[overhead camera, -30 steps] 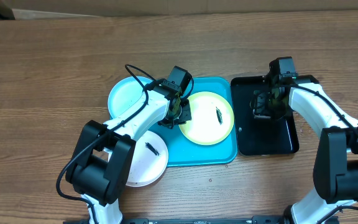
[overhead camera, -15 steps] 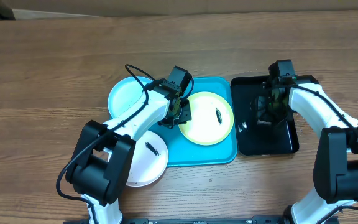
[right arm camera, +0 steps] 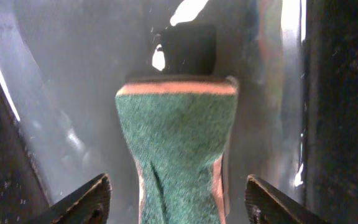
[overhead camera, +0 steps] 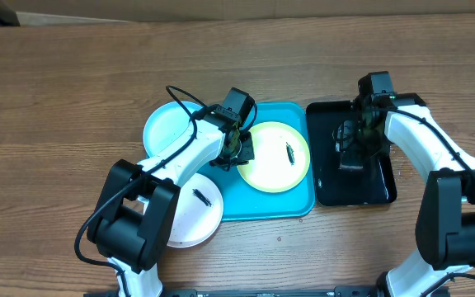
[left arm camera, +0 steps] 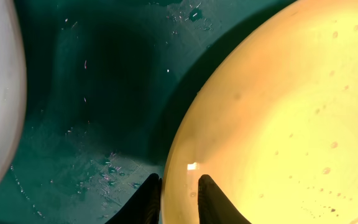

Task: Clean dirty plates on tray and stack at the side
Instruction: 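Lift the green sponge with the right gripper out of the black tray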

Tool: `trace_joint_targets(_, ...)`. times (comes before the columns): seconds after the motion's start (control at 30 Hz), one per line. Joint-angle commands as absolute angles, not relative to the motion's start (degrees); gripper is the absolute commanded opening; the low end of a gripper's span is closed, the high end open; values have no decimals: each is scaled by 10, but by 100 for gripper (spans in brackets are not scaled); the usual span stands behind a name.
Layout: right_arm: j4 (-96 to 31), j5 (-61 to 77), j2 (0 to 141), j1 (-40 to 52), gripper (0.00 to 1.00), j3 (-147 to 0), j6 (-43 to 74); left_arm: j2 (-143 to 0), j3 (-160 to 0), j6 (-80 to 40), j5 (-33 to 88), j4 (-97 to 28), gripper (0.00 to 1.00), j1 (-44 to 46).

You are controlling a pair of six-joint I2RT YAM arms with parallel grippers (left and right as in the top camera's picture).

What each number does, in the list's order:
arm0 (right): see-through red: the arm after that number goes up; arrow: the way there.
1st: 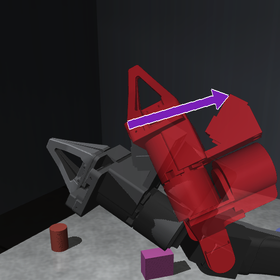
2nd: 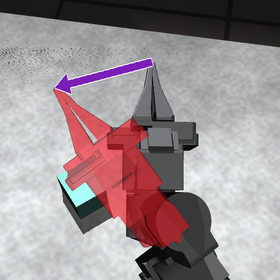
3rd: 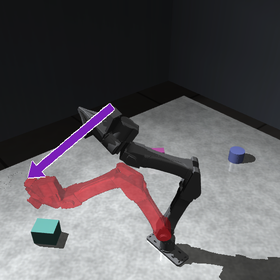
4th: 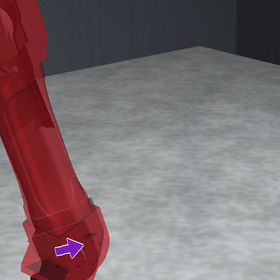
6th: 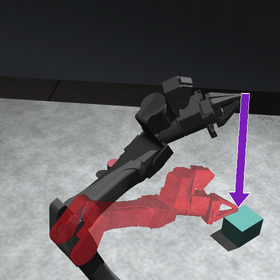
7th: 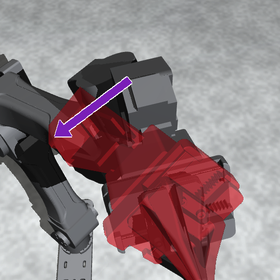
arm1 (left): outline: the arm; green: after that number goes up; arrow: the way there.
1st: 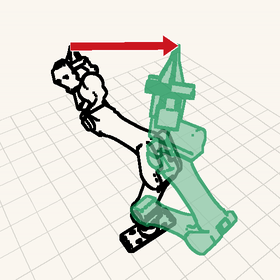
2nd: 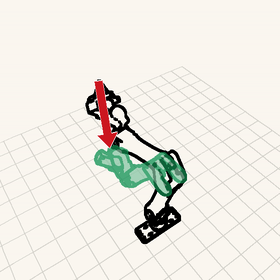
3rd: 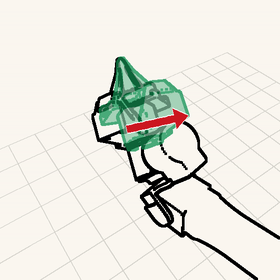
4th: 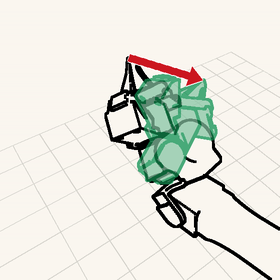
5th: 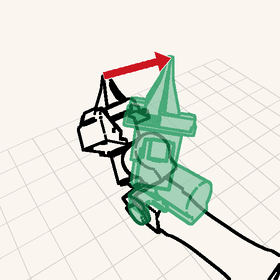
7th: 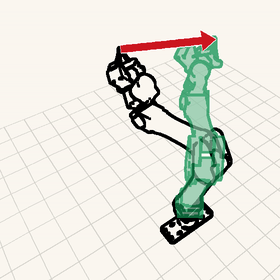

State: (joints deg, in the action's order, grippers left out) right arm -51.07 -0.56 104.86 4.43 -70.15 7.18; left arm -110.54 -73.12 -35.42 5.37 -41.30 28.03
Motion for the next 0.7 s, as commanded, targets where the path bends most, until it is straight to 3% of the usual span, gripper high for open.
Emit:
trace_joint_targets(0.0, -506, -18, 1049, 41, 66, -709, 73, -1112, -732, -342, 60, -413, 23, 280)
trace_joint_targets(0.67, -450, -18, 1049, 51, 56, -649, 71, -1112, -732, -342, 60, -411, 24, 280)
